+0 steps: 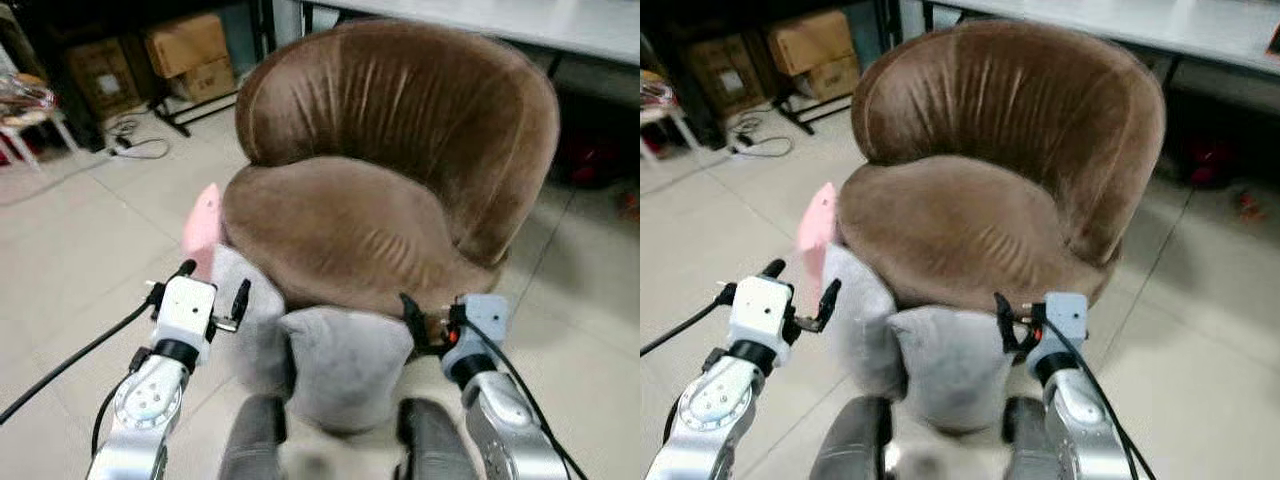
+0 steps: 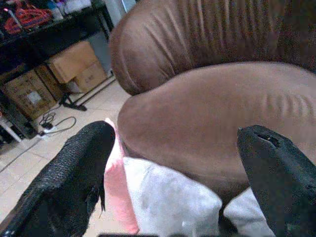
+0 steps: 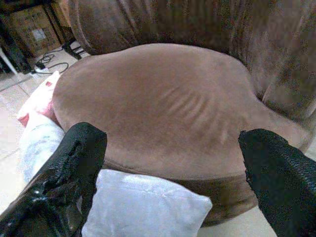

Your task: Move the pillow to the sofa from floor

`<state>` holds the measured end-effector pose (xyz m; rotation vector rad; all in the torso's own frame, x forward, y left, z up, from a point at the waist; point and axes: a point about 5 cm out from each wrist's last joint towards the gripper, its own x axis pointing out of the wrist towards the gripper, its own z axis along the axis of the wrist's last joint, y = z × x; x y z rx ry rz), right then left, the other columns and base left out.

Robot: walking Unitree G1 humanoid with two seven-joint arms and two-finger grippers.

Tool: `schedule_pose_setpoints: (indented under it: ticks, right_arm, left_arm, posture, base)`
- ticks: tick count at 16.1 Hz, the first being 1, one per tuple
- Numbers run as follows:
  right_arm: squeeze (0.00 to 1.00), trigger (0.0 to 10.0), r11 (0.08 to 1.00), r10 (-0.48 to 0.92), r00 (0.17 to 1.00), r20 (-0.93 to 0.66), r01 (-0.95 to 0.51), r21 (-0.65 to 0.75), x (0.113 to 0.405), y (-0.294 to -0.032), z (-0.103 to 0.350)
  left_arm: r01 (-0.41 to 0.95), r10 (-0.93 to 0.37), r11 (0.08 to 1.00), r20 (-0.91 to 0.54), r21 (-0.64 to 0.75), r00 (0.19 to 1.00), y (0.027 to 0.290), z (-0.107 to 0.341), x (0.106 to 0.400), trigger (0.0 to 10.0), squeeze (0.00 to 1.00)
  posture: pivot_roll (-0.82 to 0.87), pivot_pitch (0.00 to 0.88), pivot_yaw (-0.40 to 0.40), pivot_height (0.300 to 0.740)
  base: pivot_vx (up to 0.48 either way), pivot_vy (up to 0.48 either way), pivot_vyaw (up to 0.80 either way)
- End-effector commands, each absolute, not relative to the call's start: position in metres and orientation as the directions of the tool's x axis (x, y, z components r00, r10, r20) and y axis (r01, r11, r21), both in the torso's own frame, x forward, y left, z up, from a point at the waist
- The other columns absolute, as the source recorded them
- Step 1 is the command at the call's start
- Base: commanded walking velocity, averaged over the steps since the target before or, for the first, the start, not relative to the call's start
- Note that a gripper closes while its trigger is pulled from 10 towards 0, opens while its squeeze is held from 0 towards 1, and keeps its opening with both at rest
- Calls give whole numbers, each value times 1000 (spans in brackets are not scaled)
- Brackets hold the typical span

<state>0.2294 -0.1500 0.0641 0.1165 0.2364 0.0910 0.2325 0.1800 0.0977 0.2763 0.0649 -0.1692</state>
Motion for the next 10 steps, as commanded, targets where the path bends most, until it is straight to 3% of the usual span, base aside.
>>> schedule_pose_setpoints:
  ticks: [1,10]
  right_arm:
    - [0,10000,990,89,976,-199,-65,124,227,-149,70]
    - [0,10000,992,60,988,-140,-44,118,243,-158,86]
  left_arm:
    - [198,-178,942,-96,272,979,181,99,236,10000,596]
    - [131,-129,962,-20,239,991,176,103,245,10000,592]
  posture:
    - [13,75,134,630]
    - [7,42,34,630]
  base:
    - [0,0,0]
    - [0,0,0]
